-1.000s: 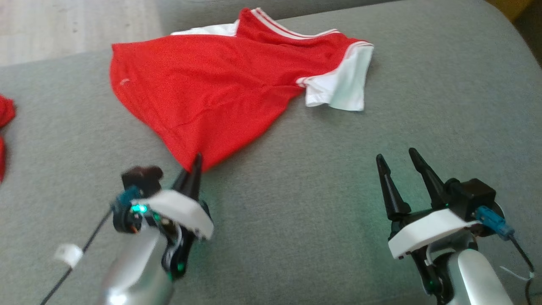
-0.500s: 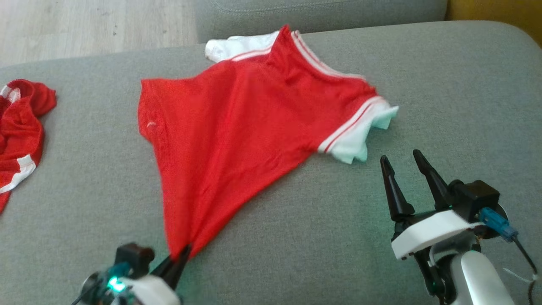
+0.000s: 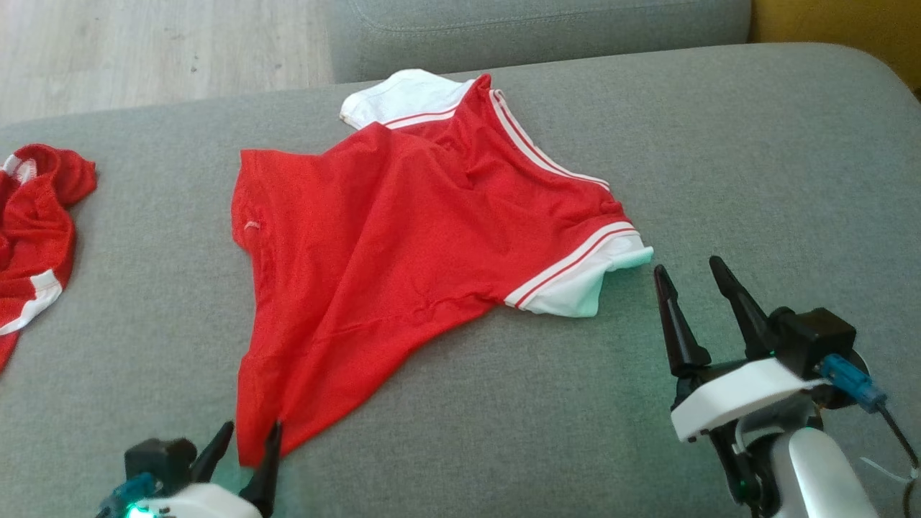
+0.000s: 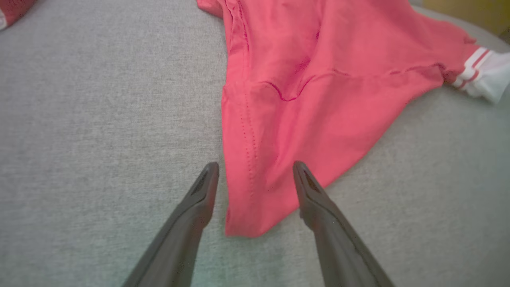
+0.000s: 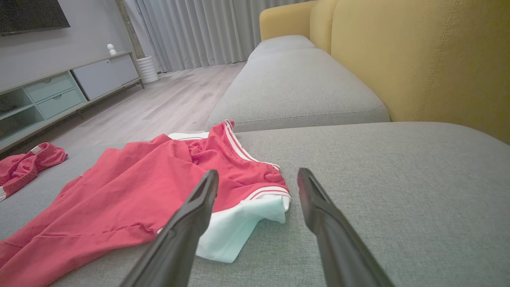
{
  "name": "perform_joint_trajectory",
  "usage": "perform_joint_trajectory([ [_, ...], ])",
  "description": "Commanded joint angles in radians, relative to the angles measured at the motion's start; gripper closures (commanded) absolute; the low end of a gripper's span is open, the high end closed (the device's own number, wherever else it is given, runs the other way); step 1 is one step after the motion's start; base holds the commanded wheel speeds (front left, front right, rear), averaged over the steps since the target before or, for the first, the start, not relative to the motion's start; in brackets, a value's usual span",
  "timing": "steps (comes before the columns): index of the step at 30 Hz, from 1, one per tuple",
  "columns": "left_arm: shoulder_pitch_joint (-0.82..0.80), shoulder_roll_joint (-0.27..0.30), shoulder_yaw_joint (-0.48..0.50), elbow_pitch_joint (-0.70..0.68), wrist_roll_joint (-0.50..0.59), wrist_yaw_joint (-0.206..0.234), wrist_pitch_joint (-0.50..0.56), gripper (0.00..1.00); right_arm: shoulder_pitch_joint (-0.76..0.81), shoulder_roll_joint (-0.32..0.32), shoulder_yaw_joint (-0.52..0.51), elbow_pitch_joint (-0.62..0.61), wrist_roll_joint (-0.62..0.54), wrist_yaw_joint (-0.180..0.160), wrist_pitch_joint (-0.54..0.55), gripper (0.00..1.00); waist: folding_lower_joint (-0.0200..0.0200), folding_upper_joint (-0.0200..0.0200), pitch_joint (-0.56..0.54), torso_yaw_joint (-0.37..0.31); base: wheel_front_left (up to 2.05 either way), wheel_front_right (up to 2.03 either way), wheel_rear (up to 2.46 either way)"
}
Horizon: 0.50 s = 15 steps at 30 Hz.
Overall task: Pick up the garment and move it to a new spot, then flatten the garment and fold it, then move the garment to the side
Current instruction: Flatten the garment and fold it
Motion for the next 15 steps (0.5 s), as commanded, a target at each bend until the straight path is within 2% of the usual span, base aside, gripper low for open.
perform_joint_trajectory([
  [1, -0.034, 0.006, 0.052, -0.033, -0.014, -0.006, -0.013, 0.0, -0.014, -0.003, 0.017, -0.041, 0.002, 0.007, 0.004, 0.0, 0.0, 0.0, -0.002, 0.002, 0.0, 0.0, 0.0],
  [4, -0.057, -0.014, 0.072, -0.046, -0.044, -0.018, -0.032, 0.0, -0.013, -0.003, 0.017, -0.042, 0.002, 0.007, 0.006, 0.0, 0.0, 0.0, -0.007, 0.009, 0.0, 0.0, 0.0],
  [6, -0.082, -0.017, 0.082, -0.055, -0.042, -0.01, -0.037, 0.0, -0.013, -0.003, 0.019, -0.044, 0.002, 0.007, 0.007, 0.0, 0.0, 0.0, -0.007, 0.012, 0.0, 0.0, 0.0],
  [10, -0.165, -0.05, 0.099, -0.039, -0.025, 0.041, -0.041, 0.0, -0.016, -0.003, 0.022, -0.052, 0.002, 0.007, 0.009, 0.0, 0.0, 0.0, 0.008, 0.021, 0.0, 0.0, 0.0],
  [15, -0.275, -0.096, 0.068, 0.082, 0.003, 0.1, 0.029, 0.0, -0.034, -0.003, 0.039, -0.058, 0.002, 0.007, 0.009, 0.0, 0.0, 0.0, 0.044, 0.01, 0.0, 0.0, 0.0],
])
